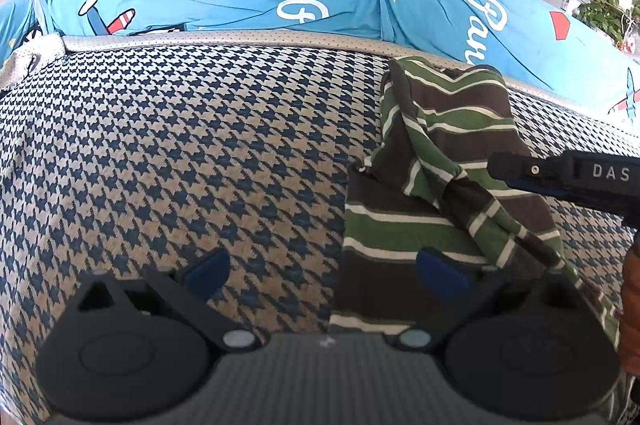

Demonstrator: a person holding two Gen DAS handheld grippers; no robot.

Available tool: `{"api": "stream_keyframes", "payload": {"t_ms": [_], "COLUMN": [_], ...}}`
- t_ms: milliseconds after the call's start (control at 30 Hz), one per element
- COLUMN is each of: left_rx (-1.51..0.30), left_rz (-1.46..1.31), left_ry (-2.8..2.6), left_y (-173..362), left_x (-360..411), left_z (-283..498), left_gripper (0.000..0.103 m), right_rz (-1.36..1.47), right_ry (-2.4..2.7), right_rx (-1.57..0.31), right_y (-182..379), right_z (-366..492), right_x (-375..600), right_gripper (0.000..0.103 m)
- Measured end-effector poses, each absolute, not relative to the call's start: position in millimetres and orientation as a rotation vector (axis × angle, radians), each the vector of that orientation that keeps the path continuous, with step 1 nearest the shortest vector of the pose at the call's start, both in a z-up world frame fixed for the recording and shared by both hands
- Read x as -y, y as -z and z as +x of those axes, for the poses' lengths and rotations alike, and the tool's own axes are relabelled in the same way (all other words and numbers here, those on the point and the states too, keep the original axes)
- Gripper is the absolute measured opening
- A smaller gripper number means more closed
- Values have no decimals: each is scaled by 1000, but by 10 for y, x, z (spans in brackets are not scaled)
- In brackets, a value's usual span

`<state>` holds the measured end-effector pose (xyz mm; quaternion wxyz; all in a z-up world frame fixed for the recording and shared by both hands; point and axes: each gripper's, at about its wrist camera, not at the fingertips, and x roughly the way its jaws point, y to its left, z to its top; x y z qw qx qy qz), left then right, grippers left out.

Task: Fold clothes
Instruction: 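Lower the folded half onto the shirt and open the right gripper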

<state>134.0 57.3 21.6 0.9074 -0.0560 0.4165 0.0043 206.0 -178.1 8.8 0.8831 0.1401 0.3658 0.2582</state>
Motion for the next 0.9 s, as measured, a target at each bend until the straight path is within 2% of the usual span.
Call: {"api": "stream_keyframes", "payload": {"t_ms": [567, 700, 900], "left_rx": [-869, -871, -865], "left_rz": [-85, -107, -97], "left_ry": [22, 18, 4], "left_y": [-157, -128, -93], "left_x": [-498, -491, -450], "left_z": [1025, 920, 807], "left_gripper": [103, 103, 103], "right_rz": [114, 96, 48], "right_ry": [-392, -358, -305], "right_rx": [-742, -739, -755], "right_y": [-27, -10, 129], "right_z": [1259, 1168, 1184], "right_x": [2221, 2327, 2427], "right_gripper": [45, 51, 54]}}
